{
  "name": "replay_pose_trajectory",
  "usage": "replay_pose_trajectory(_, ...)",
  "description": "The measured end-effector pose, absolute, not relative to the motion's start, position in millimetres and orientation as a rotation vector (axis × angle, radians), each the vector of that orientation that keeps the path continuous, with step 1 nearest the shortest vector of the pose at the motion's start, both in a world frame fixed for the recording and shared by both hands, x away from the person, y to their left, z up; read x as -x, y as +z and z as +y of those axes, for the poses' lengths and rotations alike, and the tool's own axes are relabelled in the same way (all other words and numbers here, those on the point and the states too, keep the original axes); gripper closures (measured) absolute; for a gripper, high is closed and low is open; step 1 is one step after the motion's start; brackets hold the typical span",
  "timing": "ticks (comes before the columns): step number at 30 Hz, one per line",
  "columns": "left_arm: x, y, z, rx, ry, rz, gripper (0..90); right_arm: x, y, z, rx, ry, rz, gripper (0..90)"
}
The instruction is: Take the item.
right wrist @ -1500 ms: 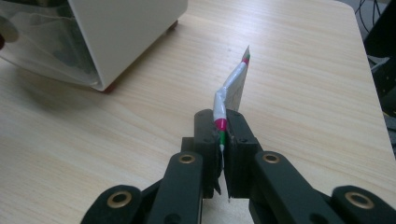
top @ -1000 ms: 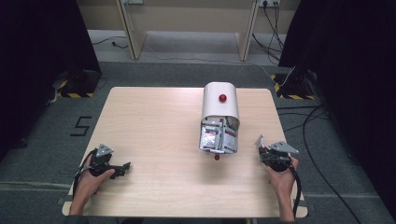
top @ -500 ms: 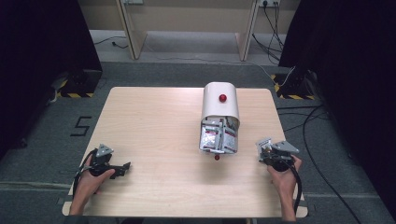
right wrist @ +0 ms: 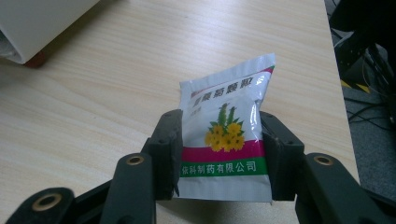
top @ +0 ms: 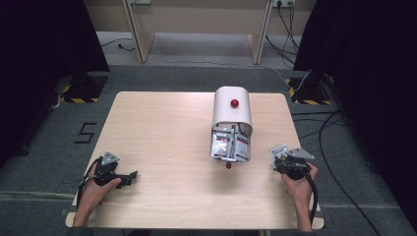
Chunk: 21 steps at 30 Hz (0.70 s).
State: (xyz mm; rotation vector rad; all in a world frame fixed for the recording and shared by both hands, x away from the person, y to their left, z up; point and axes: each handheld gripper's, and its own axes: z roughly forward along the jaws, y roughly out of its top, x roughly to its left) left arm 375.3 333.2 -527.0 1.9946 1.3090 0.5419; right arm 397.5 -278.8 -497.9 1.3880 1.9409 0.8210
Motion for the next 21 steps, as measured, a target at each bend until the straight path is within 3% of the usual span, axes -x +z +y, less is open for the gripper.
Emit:
replay_pose_trajectory(13, -374.9, -526.9, 333.2, -1.997, 0.541, 1.307, 0.0, -400.6, -501.3, -279.9, -1.409, 0.796, 1.934, 49.3)
replay_pose_trajectory(21, -375.1, -527.0, 333.1, -1.995, 0.542, 1.308, 0.0, -399.8, -499.9, -281.0, -1.454, 0.779, 1.895, 40.9)
